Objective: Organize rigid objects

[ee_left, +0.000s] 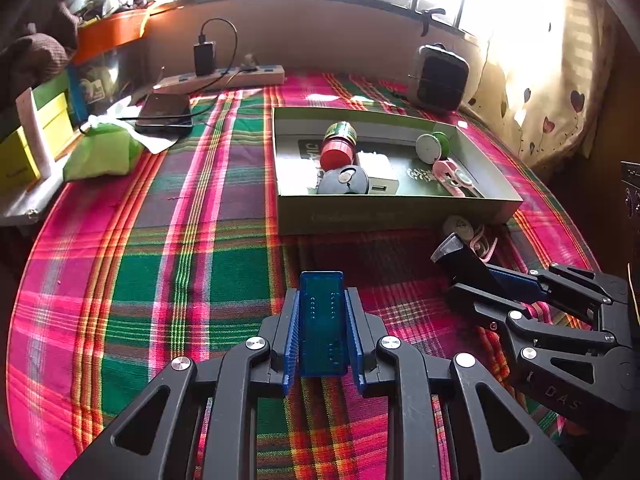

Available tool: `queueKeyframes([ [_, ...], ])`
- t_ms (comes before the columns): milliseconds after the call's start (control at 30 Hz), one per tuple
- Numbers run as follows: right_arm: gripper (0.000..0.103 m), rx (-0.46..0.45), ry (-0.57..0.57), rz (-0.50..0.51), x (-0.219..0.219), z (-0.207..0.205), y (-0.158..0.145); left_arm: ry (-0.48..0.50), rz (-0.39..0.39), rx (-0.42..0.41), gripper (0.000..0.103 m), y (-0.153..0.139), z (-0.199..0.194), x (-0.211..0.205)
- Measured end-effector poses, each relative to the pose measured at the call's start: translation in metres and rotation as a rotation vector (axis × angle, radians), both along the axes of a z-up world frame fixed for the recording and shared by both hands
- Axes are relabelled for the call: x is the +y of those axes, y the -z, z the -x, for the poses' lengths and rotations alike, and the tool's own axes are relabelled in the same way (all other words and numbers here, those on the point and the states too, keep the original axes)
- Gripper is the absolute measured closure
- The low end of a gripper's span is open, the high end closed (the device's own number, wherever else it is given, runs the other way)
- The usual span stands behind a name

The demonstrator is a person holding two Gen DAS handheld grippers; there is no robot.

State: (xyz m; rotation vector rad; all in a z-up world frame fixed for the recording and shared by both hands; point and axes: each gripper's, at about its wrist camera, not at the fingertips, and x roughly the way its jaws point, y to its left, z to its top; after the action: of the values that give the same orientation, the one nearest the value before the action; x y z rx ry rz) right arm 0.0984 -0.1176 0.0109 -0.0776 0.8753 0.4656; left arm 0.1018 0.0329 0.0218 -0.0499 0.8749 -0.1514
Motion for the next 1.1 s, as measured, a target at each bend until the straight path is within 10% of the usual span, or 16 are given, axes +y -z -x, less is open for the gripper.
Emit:
queueKeyframes([
  [1100,0.073,-0.033,0.082,-0.074,-0.025,-0.025,-0.04,0.058,0.092,-0.045,0.082,-0.036,-0.035,0.0],
])
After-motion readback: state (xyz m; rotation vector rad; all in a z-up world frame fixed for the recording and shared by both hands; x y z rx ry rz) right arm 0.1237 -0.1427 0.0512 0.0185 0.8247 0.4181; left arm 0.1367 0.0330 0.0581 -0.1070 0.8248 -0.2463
